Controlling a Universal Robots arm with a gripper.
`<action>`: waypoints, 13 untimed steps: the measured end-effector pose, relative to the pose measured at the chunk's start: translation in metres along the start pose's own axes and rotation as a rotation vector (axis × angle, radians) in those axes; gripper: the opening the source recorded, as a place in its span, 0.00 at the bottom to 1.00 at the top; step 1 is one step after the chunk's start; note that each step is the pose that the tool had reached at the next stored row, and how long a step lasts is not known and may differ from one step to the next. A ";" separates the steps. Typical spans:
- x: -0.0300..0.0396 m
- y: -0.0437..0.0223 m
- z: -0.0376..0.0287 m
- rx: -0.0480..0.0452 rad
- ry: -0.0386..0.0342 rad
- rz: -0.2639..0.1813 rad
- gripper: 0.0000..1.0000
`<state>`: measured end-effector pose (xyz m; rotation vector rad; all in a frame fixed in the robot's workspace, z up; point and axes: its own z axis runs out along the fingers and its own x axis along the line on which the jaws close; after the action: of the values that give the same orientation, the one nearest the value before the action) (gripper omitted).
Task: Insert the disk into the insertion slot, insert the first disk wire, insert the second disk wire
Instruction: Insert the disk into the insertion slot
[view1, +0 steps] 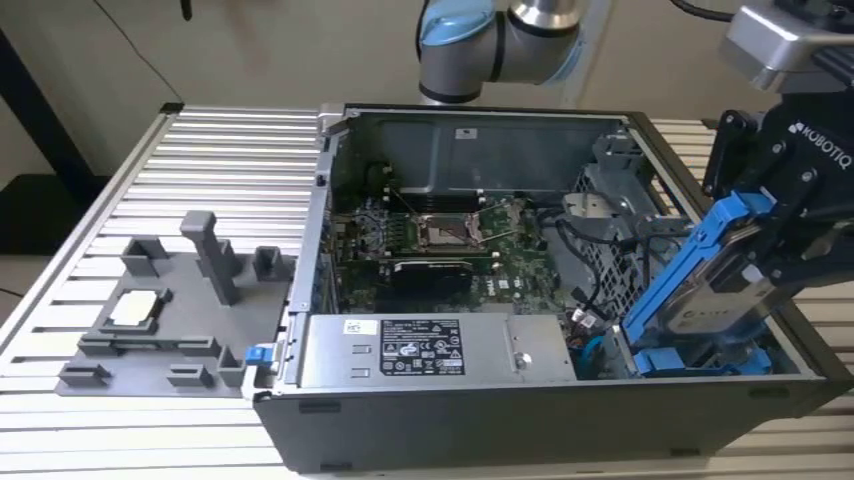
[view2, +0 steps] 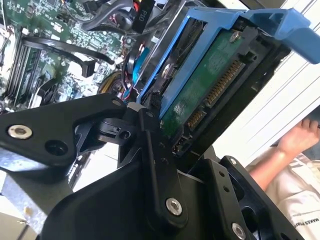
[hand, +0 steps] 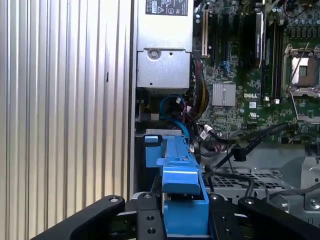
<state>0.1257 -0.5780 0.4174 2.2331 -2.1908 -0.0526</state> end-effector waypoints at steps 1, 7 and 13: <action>0.0000 -0.0007 0.0011 -0.0001 0.0000 0.000 0.33; 0.0002 -0.0028 0.0108 0.0000 -0.0001 0.000 0.33; 0.0004 -0.0034 0.0216 0.0000 0.0000 0.000 0.33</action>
<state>0.1285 -0.5780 0.3957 2.2329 -2.1909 -0.0526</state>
